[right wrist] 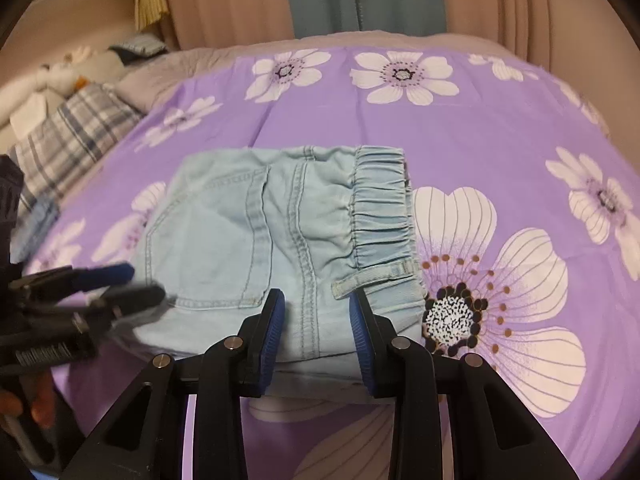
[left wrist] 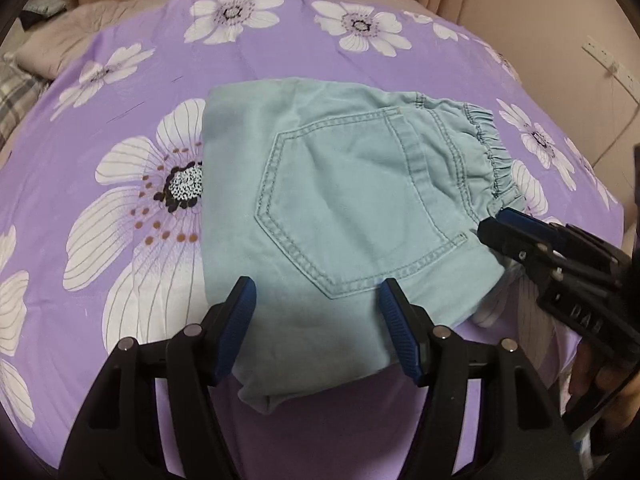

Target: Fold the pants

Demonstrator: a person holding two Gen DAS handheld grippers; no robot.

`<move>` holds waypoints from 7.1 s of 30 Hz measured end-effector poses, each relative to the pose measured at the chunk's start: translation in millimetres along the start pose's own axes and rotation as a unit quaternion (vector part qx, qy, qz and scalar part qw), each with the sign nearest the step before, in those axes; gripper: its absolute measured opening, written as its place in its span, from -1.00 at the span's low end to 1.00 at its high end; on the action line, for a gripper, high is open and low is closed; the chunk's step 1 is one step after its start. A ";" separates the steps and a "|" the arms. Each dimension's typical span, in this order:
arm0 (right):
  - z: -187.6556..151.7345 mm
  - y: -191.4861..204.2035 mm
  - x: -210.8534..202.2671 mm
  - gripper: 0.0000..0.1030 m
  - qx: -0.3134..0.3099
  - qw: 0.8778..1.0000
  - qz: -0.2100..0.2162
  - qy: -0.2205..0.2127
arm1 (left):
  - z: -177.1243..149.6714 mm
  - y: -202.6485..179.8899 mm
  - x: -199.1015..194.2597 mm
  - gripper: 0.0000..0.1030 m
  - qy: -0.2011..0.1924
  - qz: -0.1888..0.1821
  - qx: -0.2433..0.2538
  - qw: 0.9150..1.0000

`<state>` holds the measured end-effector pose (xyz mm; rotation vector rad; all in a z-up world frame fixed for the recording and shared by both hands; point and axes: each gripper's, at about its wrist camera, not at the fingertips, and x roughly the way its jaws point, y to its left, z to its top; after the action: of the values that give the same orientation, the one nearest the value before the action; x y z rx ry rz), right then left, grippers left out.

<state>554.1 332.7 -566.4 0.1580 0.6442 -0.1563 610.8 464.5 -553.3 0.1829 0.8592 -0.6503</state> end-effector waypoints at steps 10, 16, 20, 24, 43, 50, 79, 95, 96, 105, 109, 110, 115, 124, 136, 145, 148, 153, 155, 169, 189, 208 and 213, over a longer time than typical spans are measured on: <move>-3.5 -10.9 -19.3 -0.34 0.040 0.999 0.032 0.003 | -15.5 11.5 -21.6 0.25 -0.013 -0.018 -0.031 0.999; -4.4 -12.3 -25.6 -0.23 0.028 0.999 0.010 -0.018 | -24.6 18.6 -23.6 0.30 -0.011 -0.024 -0.051 0.998; -12.3 -32.0 -2.2 -0.22 0.079 0.996 0.013 0.028 | -37.2 29.1 -20.8 0.42 0.006 -0.045 -0.086 0.995; -11.8 -46.6 -10.5 -0.21 0.118 0.992 0.022 0.024 | -42.3 34.2 -36.0 0.38 -0.012 -0.043 -0.089 0.995; 21.5 -25.2 -23.1 -0.21 0.056 0.995 0.047 -0.070 | 16.3 22.1 -26.5 0.11 -0.047 -0.047 -0.072 0.995; 32.0 -38.2 14.8 -0.42 0.067 0.997 0.041 -0.025 | 9.5 13.9 4.2 0.09 -0.003 -0.026 -0.040 0.999; -0.9 -11.2 -21.3 -0.48 0.039 0.996 0.075 -0.016 | -16.9 18.2 -18.0 0.12 -0.012 -0.021 -0.056 0.998; -7.1 -19.5 -10.5 -0.19 0.072 0.990 0.122 0.010 | -20.4 34.6 -31.2 0.45 -0.024 -0.037 -0.089 0.995; -7.6 -21.6 -13.4 -0.06 0.082 0.988 0.129 0.006 | -20.7 38.5 -32.0 0.45 -0.024 -0.042 -0.098 0.994; -11.2 -72.8 -11.1 0.24 0.215 0.966 0.143 0.009 | -23.3 71.1 -23.0 0.46 0.000 -0.098 -0.185 0.978; -23.5 -90.7 5.8 0.24 0.277 0.945 0.167 0.046 | -20.9 80.7 -21.5 0.46 0.003 -0.121 -0.207 0.971; -25.7 -92.6 9.0 0.24 0.281 0.943 0.170 0.052 | -20.0 81.6 -21.2 0.46 0.004 -0.125 -0.209 0.970; -22.2 -92.0 14.9 0.34 0.273 0.941 0.190 0.062 | -11.1 79.3 -14.7 0.46 0.010 -0.137 -0.205 0.969; -7.1 -79.7 32.3 0.34 0.232 0.950 0.195 0.077 | 7.1 64.1 3.6 0.47 0.021 -0.130 -0.164 0.978; 6.0 -79.5 47.0 0.34 0.213 0.952 0.208 0.074 | 27.3 59.2 20.8 0.53 0.019 -0.128 -0.140 0.982; 12.4 -73.0 53.5 0.34 0.194 0.956 0.206 0.071 | 37.3 54.1 27.4 0.53 0.019 -0.126 -0.130 0.983; 14.9 -69.2 55.8 0.34 0.187 0.959 0.200 0.068 | 41.7 53.2 30.6 0.55 0.019 -0.127 -0.130 0.983; 16.1 -64.6 58.8 0.34 0.179 0.963 0.194 0.062 | 42.6 51.7 30.6 0.57 0.018 -0.122 -0.127 0.984; 16.4 -61.8 58.4 0.32 0.175 0.965 0.189 0.059 | 41.5 50.3 29.1 0.54 0.018 -0.118 -0.124 0.985; 18.1 -32.1 36.3 -0.13 0.120 0.984 0.126 0.033 | 37.9 38.9 17.3 0.11 0.014 -0.094 -0.113 0.989; 17.0 15.4 -7.1 -0.23 0.034 0.994 0.102 -0.002 | 13.3 28.2 -23.4 -0.04 -0.002 -0.073 -0.103 0.992; 14.5 47.3 -38.8 -0.23 -0.018 0.992 0.120 -0.029 | -8.0 37.1 -76.2 -0.04 -0.052 -0.052 -0.105 0.992; 18.9 52.0 -45.2 -0.23 -0.028 0.991 0.120 -0.042 | -3.5 39.0 -86.5 -0.04 -0.068 -0.050 -0.101 0.991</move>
<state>539.6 384.2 -519.0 0.1720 0.5403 0.0872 590.9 536.4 -494.6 -0.0871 0.7994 -0.6567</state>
